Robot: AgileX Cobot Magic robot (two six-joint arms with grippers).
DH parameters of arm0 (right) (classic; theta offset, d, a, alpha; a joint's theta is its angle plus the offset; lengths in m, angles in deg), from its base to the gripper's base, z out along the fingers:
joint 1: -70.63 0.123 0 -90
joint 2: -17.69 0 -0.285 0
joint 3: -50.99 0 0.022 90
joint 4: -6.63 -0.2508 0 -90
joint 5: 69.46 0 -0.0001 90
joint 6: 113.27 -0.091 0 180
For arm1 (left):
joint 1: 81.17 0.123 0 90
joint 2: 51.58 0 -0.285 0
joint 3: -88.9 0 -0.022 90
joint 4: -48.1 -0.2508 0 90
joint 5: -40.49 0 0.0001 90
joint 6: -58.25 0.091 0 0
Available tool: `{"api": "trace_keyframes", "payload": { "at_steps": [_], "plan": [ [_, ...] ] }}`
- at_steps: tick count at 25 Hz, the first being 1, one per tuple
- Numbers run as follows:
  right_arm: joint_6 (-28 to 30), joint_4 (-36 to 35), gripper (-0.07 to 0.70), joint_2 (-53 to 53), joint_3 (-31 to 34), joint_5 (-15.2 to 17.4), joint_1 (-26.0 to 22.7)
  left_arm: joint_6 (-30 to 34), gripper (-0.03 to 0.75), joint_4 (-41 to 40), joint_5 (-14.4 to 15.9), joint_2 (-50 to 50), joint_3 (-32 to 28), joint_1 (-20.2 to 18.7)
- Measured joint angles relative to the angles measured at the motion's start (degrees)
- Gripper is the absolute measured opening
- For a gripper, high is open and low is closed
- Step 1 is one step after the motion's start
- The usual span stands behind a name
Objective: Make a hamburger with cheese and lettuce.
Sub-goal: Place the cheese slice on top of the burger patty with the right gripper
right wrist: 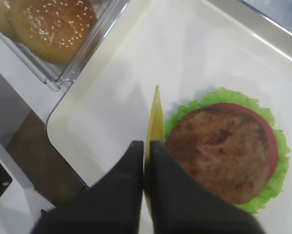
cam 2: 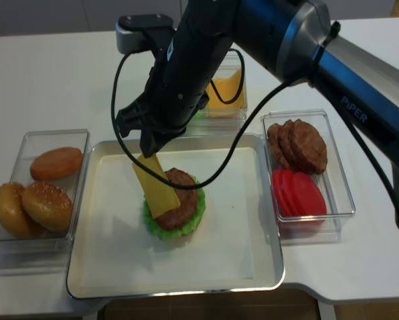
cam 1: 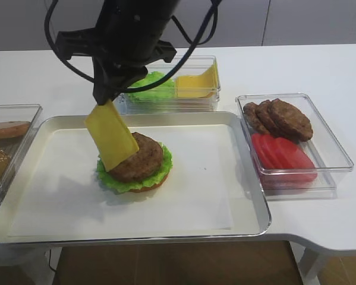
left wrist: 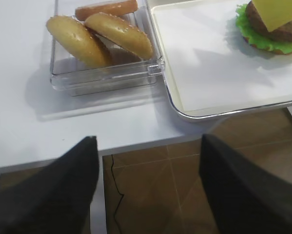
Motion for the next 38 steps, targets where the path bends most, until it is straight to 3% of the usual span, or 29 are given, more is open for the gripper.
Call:
{"api": "trace_keyframes", "payload": {
  "at_steps": [27,38],
  "plan": [
    [-3.0,8.9,0.048,0.6,0.0,2.4,0.0,0.0,0.484,0.0,0.0,0.0,0.0,0.0],
    [-3.3,9.3,0.048,0.6,0.0,2.6,0.0,0.0,0.484,0.0,0.0,0.0,0.0,0.0]
  ]
}}
